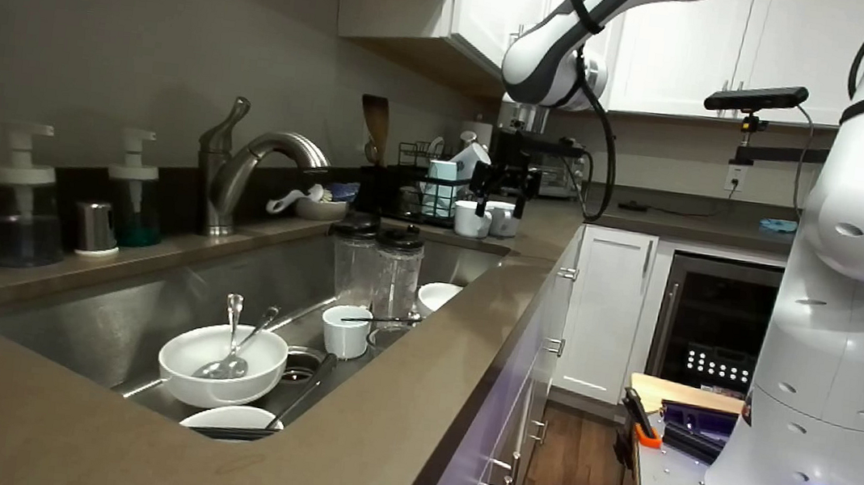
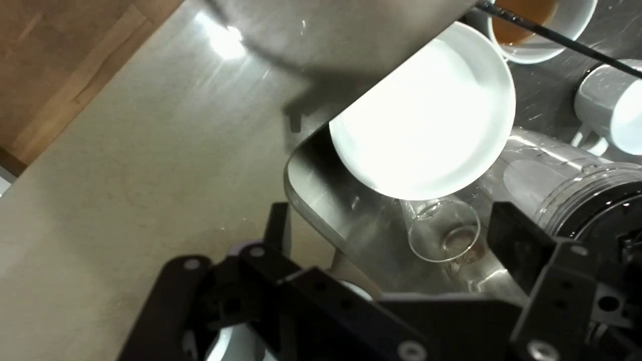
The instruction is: Pick up the white mug on the left and pour the liquid inside it into the sink then set it down on the left side of the counter
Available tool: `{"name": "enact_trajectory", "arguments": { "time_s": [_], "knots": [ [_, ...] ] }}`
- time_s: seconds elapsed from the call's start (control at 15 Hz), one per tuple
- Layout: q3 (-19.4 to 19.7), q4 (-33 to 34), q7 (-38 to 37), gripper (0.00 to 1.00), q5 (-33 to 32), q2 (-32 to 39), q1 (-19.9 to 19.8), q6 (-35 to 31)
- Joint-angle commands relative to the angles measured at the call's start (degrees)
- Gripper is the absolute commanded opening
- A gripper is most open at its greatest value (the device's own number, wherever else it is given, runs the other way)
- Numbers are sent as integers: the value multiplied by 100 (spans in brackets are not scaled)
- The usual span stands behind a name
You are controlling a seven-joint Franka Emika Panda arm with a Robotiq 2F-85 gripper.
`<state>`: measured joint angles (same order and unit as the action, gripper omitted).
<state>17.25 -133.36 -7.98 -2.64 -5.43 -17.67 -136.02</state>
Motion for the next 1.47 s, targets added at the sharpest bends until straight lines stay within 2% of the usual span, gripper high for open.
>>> {"name": "enact_trajectory", "arguments": {
  "time_s": [0.0, 0.87, 0.93, 1.0, 1.07, 1.2, 1.27, 1.33, 1.4],
  "knots": [
    [51, 385, 155, 100, 24, 458, -33, -113],
    [144, 912, 688, 98, 257, 1280, -82, -468],
    [137, 916, 686, 94, 257, 1330, -80, -536],
    [125, 937, 727, 85, 280, 1384, -82, -593],
    [121, 938, 718, 85, 260, 1410, -78, -651],
    [110, 944, 694, 77, 236, 1470, -74, -814],
    [107, 937, 673, 66, 213, 1482, -68, -886],
    [108, 977, 691, 67, 207, 1518, -77, -930],
    [114, 979, 663, 61, 172, 1507, -71, -959]
  ]
}}
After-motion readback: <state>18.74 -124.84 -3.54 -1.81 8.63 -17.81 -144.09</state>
